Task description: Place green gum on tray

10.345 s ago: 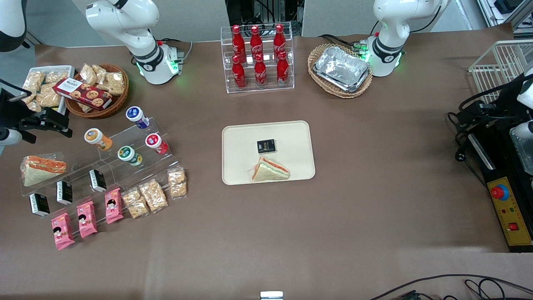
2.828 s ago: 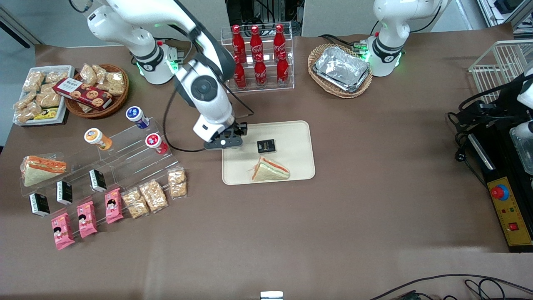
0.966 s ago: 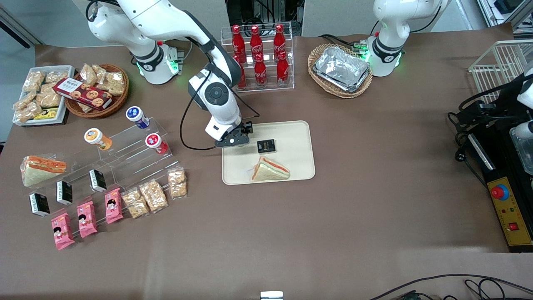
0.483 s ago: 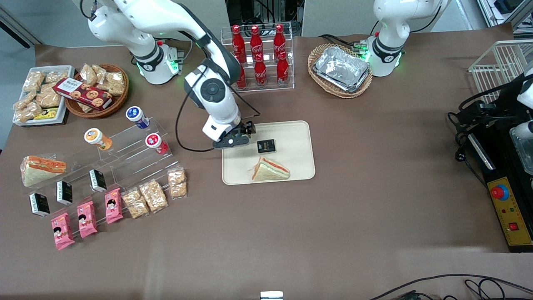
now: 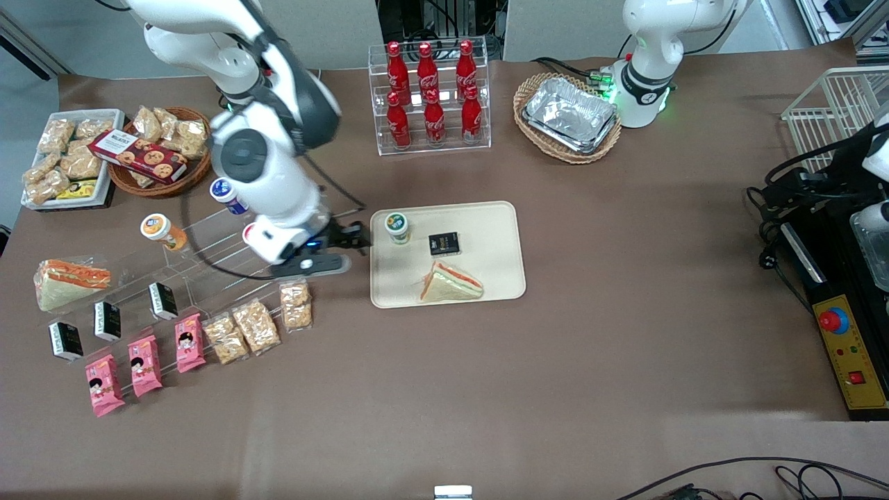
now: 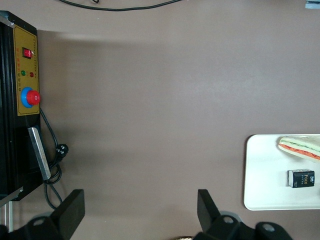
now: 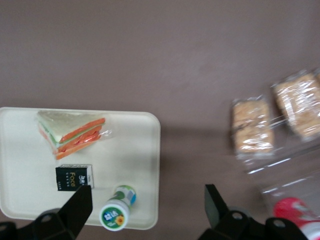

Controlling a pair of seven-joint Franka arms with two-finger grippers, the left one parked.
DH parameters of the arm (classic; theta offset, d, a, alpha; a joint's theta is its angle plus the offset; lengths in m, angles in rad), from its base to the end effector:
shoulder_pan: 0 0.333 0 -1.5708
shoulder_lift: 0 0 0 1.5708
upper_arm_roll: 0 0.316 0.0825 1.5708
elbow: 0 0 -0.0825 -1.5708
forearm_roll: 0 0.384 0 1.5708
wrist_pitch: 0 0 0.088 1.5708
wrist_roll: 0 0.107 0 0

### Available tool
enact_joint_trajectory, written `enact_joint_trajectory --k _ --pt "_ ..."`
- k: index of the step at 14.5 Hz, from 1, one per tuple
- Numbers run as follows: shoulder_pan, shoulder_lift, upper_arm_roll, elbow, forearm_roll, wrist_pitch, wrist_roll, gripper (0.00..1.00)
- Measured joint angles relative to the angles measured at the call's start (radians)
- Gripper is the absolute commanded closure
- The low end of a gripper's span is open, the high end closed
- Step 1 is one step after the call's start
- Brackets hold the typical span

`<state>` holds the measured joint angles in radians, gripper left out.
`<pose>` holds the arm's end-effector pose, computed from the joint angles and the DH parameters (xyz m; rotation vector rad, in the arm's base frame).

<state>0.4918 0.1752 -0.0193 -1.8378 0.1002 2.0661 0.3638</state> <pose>0.5426 0.2838 0.4381 -3.0398 -0.0970 -0.0207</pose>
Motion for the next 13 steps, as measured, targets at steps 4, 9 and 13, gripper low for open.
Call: enact_joint_trajectory --k 4,9,13 --pt "-0.155 -0.075 -0.009 0.094 -0.030 -0.142 -0.179 0.00" --pt "-0.339 -0.125 -0.014 0.231 -0.030 -0.393 -0.282 0.00" --pt "-0.383 -0.148 -0.015 0.298 -0.030 -0.517 -0.328 0.00"
